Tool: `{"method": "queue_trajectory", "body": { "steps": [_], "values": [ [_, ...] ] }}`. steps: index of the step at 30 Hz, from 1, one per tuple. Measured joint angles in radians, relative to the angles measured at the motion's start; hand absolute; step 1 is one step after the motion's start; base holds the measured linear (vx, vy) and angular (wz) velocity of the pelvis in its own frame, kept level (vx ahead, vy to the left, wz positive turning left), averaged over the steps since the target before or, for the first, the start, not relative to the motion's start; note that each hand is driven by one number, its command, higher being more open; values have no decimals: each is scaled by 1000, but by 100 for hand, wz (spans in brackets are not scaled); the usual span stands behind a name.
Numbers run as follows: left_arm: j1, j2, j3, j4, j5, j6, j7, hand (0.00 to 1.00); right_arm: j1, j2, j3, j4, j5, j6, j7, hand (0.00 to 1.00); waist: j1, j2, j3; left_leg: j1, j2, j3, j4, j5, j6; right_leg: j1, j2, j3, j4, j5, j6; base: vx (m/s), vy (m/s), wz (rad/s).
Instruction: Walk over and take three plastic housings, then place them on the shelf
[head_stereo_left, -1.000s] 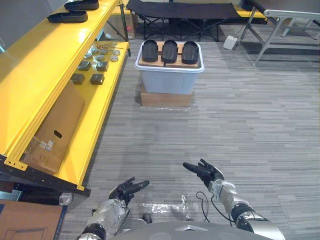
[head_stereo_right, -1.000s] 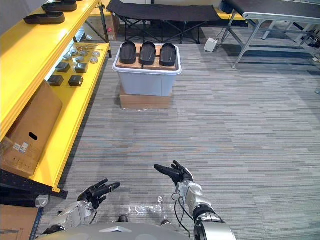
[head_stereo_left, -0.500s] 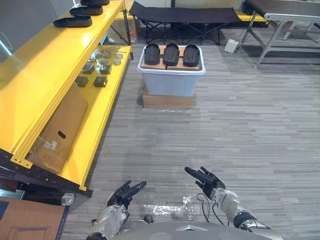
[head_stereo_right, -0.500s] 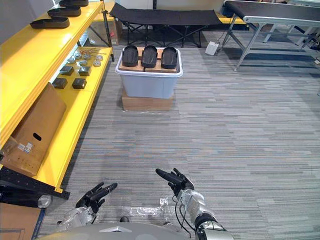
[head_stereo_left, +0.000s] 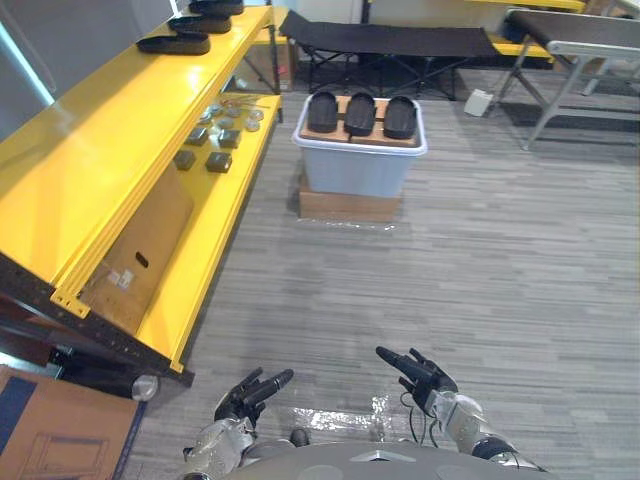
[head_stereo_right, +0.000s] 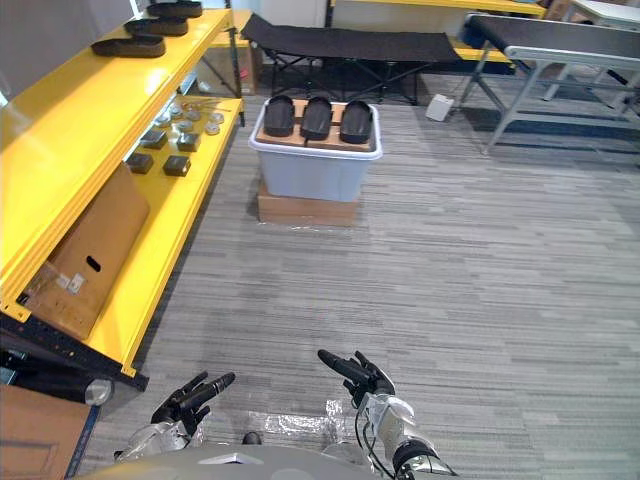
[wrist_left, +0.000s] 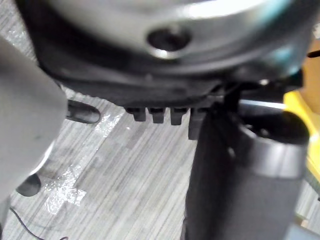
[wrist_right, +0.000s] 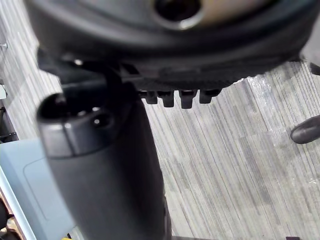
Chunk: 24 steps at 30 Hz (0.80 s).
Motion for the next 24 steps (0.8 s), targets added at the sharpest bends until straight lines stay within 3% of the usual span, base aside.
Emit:
{"method": "queue_trajectory", "body": {
  "steps": [1, 3, 6, 7, 9, 12, 13, 15, 17, 18, 19, 20, 21, 22, 24],
  "values": [
    [-1, 5, -1, 0, -3, 0, 0, 100, 2, 5, 0, 0, 10, -5, 0, 100, 2, -5, 10, 14, -4, -12, 1, 2, 11, -24, -22, 14, 76, 14, -7, 169, 113, 42],
    [-3, 8, -10, 0, -12, 1, -1, 100, 24, 16, 1, -1, 26, -7, 3, 100, -2, 3, 30, 31, 11, -48, 34, -23, 21, -60, -10, 68, 121, -38, -21, 172, 90, 56],
    [-4, 16, -8, -1, -11, 5, -1, 100, 42, 20, 2, -1, 24, -7, 5, 100, 0, 13, 35, 34, 27, -94, 66, -55, 10, -95, 72, 134, -68, -39, -1, 165, 72, 46],
    [-4, 16, -8, -1, -10, 8, -3, 100, 50, 20, 1, -1, 24, -8, 4, 100, -1, 12, 35, 34, 27, -107, 75, -66, 5, -109, 100, 164, -173, -19, 18, 146, 32, 27],
    [-1, 17, -8, 2, -10, 20, -11, 100, 59, 23, -8, -3, 26, -20, 5, 100, 0, 11, 37, 36, 26, -119, 108, -96, -6, -114, 125, 170, -309, 29, 23, 217, 3, 25],
    [22, 18, 0, 1, -5, 20, -26, 100, 74, 44, -27, -3, 24, -45, 6, 100, 4, -3, 43, 57, 25, -130, 190, -185, -37, -100, 129, 158, -338, 80, -32, 222, -73, 15],
    [24, 20, 4, 1, 1, 17, -26, 100, 75, 46, -28, -3, 23, -47, 8, 100, 7, -7, 43, 59, 27, -131, 220, -217, -41, -98, 129, 158, -322, 72, -45, 213, -167, 0],
    [26, 20, 3, 0, 2, 17, -25, 100, 78, 46, -37, -3, 23, -46, 11, 100, 6, -4, 43, 56, 39, -130, 295, -298, -47, -85, 136, 158, -272, 33, -104, 228, -190, -11],
    [40, 7, -8, 2, -8, 17, -24, 100, 86, 35, -56, -7, 21, -45, 13, 100, -1, 44, 21, 44, 121, -120, 389, -394, -93, -83, 197, 147, -216, 14, -139, 416, -264, -10],
    [42, 8, -8, 5, -18, 17, -27, 100, 92, 32, -57, -7, 11, -44, 13, 100, 2, 34, 6, 22, 138, -112, 446, -403, -108, -81, 206, 138, -217, 29, -128, 438, -227, 17],
    [29, 15, -3, 10, -40, 8, -30, 100, 94, 18, -61, 4, -18, -43, 9, 100, -2, 56, 9, -103, 194, -80, 726, -405, -142, -79, 226, 115, -200, 12, -138, 371, -168, 22],
    [14, -1, 17, 3, -52, -14, -31, 100, 92, -6, -60, 12, -47, -26, 3, 100, 4, 81, 22, -200, 269, -55, 942, -305, -173, -29, 258, 104, -245, 5, -149, 289, -136, 22],
    [15, -2, 24, 0, -71, -24, -30, 100, 99, -11, -57, 13, -58, -19, 3, 100, 5, 88, 31, -231, 298, -48, 1018, -292, -172, 7, 271, 101, -274, 5, -151, 450, -164, 11],
    [19, -13, 48, -10, -92, -27, -31, 100, 108, -24, -61, 22, -80, -8, 0, 100, 3, 94, 48, -270, 318, -38, 1073, -300, -171, 77, 285, 99, -321, 1, -165, 454, -127, 1],
    [23, -25, 54, -30, -109, -26, -31, 100, 106, -35, -71, 43, -89, -7, -4, 100, 16, 95, 51, -318, 288, -34, 975, -313, -169, 142, 278, 111, -374, 7, -156, 469, -83, -30]
  ]
}}
